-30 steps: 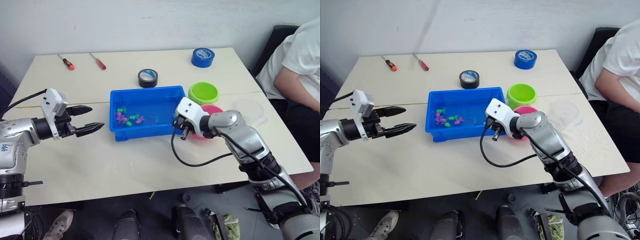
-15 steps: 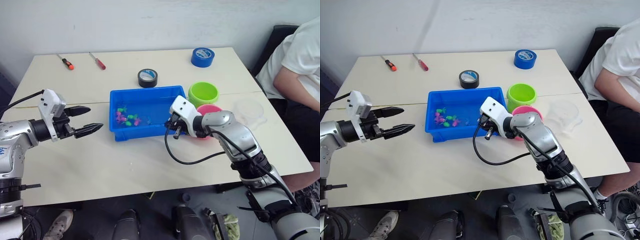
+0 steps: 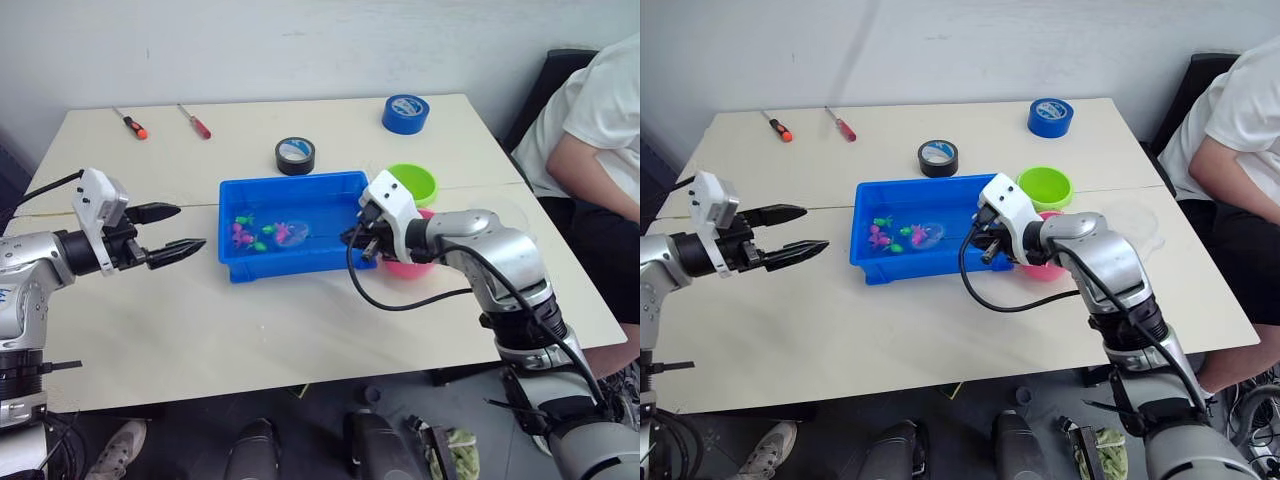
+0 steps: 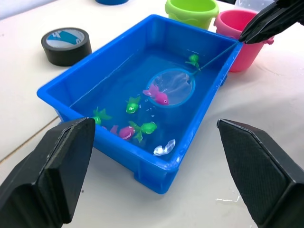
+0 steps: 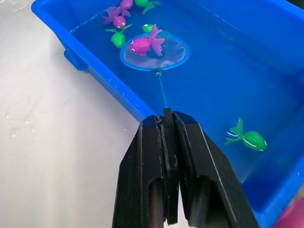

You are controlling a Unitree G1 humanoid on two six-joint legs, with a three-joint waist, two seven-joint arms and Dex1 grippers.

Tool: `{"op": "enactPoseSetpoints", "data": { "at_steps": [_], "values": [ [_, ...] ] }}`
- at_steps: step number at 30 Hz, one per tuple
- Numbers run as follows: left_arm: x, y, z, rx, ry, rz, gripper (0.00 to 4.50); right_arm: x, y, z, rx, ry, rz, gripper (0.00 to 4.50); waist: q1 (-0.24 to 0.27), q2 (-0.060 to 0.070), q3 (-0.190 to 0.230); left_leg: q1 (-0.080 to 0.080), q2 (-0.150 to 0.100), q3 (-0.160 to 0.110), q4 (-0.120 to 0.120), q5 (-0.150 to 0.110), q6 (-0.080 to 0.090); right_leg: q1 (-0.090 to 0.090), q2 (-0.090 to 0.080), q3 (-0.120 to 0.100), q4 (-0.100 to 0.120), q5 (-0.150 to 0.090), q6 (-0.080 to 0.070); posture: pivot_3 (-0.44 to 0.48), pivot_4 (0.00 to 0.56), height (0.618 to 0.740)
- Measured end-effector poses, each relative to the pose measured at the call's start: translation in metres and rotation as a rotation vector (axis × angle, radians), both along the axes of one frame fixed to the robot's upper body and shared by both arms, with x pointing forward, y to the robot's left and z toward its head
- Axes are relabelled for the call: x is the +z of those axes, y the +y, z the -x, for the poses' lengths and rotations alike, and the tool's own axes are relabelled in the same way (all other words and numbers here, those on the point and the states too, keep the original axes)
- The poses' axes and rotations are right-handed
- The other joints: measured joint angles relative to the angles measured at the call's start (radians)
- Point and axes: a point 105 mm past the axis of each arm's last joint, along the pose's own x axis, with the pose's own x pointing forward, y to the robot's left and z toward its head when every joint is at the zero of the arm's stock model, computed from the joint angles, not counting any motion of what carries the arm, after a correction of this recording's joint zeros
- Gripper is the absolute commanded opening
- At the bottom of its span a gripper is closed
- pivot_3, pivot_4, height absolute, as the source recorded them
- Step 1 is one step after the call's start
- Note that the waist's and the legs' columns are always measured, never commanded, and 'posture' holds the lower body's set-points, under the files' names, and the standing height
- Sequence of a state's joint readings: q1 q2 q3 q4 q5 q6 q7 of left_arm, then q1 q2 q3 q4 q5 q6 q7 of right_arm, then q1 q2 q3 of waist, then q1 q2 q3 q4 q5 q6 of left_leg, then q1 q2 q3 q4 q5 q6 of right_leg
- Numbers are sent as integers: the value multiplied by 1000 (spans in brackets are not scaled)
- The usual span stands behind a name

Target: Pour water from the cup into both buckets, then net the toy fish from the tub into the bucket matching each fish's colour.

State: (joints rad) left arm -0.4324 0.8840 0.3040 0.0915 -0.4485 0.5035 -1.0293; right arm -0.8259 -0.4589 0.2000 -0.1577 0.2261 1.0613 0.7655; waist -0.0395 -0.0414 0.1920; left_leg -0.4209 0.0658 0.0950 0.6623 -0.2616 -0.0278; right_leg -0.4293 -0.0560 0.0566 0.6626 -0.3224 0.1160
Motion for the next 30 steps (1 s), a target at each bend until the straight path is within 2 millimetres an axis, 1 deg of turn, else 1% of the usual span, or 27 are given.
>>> {"op": "enactPoseSetpoints", "data": {
  "at_steps": [3,8,10,12,14,18,20,22,24,26,27,28,30],
  "values": [
    [0,-1,0,-10,2,-1,4474,1,-3,-1,-15,3,-8,0,-1,0,0,0,0,0,0,0,0,0,0,0,0,0,0,0,150,731],
    [4,-3,-2,-26,-18,-3,4474,4,-1,2,0,-2,-19,0,-3,0,0,0,0,0,0,0,0,0,0,0,-1,0,0,0,150,731],
    [3,-5,-3,-46,-14,-5,4474,5,-2,4,5,-8,-21,0,-3,0,0,0,0,0,0,0,1,0,0,0,-1,0,0,0,150,731],
    [2,-11,-5,-81,-11,-13,4474,8,-7,5,2,-13,-42,0,-2,0,0,-1,0,0,0,0,1,0,0,0,-1,0,0,0,150,731],
    [4,-17,-8,-116,-22,-17,4474,16,-14,8,-5,-35,-70,0,1,0,0,-1,0,0,0,-1,1,0,0,0,-1,0,0,0,150,731],
    [13,-27,-15,-173,-58,-17,4474,35,-34,19,-8,-106,-110,0,11,0,0,-1,-1,0,0,-1,1,0,0,0,-3,0,0,0,150,731],
    [15,-35,-19,-209,-68,-8,4474,44,-49,27,-24,-144,-111,0,14,0,0,-1,-1,0,0,-1,2,1,-1,0,-3,0,0,0,150,731],
    [13,-40,-23,-230,-62,-2,4474,56,-68,36,-51,-194,-110,0,14,0,0,-1,-1,0,0,-2,2,1,-1,0,-4,0,0,0,150,731],
    [9,-43,-28,-245,-51,2,4474,65,-81,45,-75,-222,-116,0,7,0,0,-1,-1,1,0,-2,2,1,-1,0,-4,0,0,0,150,731],
    [7,-44,-29,-252,-48,-3,4474,67,-84,47,-83,-223,-118,0,4,0,0,-1,-1,1,0,-2,2,1,0,1,-4,0,0,0,150,731],
    [8,-49,-33,-273,-48,-1,4474,66,-94,53,-111,-219,-106,0,8,0,0,-1,-1,0,0,-2,2,1,0,0,-3,0,0,0,150,731],
    [9,-49,-35,-277,-50,3,4474,66,-102,56,-136,-214,-95,0,11,1,1,-1,-1,0,-1,-2,2,0,0,0,-4,0,0,0,150,731],
    [13,-56,-43,-305,-57,8,4474,69,-126,64,-228,-232,-60,0,17,1,1,-2,-1,0,0,-2,2,1,0,0,-4,0,0,0,150,731]
  ]
}}
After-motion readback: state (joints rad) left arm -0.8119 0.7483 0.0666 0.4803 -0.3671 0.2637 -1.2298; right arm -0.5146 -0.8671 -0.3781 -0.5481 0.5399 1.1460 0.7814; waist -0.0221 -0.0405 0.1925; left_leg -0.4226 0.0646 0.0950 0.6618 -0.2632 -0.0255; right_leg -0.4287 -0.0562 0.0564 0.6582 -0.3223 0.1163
